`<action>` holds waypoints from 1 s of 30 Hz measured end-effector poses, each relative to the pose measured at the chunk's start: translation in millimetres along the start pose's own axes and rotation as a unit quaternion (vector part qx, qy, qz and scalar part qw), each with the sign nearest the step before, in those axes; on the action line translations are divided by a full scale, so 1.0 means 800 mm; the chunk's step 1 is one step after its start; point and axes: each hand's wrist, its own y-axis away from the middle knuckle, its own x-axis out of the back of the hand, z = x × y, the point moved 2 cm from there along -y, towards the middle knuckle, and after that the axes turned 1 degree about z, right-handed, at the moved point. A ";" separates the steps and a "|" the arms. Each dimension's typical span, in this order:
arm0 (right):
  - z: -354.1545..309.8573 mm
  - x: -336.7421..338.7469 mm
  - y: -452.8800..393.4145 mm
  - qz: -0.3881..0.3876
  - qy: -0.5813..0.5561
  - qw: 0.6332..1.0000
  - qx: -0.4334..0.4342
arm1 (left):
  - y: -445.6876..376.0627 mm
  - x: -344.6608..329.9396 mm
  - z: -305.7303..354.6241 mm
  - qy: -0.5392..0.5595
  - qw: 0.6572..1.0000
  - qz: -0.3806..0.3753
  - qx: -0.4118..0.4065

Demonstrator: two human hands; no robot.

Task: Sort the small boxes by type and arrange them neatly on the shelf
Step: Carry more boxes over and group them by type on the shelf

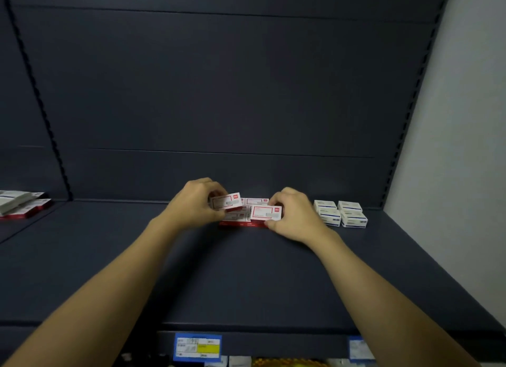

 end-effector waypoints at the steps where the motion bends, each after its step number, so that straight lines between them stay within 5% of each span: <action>1: 0.003 -0.001 0.001 -0.010 -0.002 1.000 0.003 | 0.003 -0.003 0.000 -0.006 1.000 -0.012 0.004; 10: 0.010 -0.022 0.009 -0.056 -0.016 0.998 0.024 | 0.027 -0.030 -0.011 -0.016 0.992 -0.125 0.010; 30: 0.011 -0.047 0.013 -0.037 -0.042 0.998 -0.007 | 0.039 -0.056 -0.023 0.074 0.995 -0.035 0.053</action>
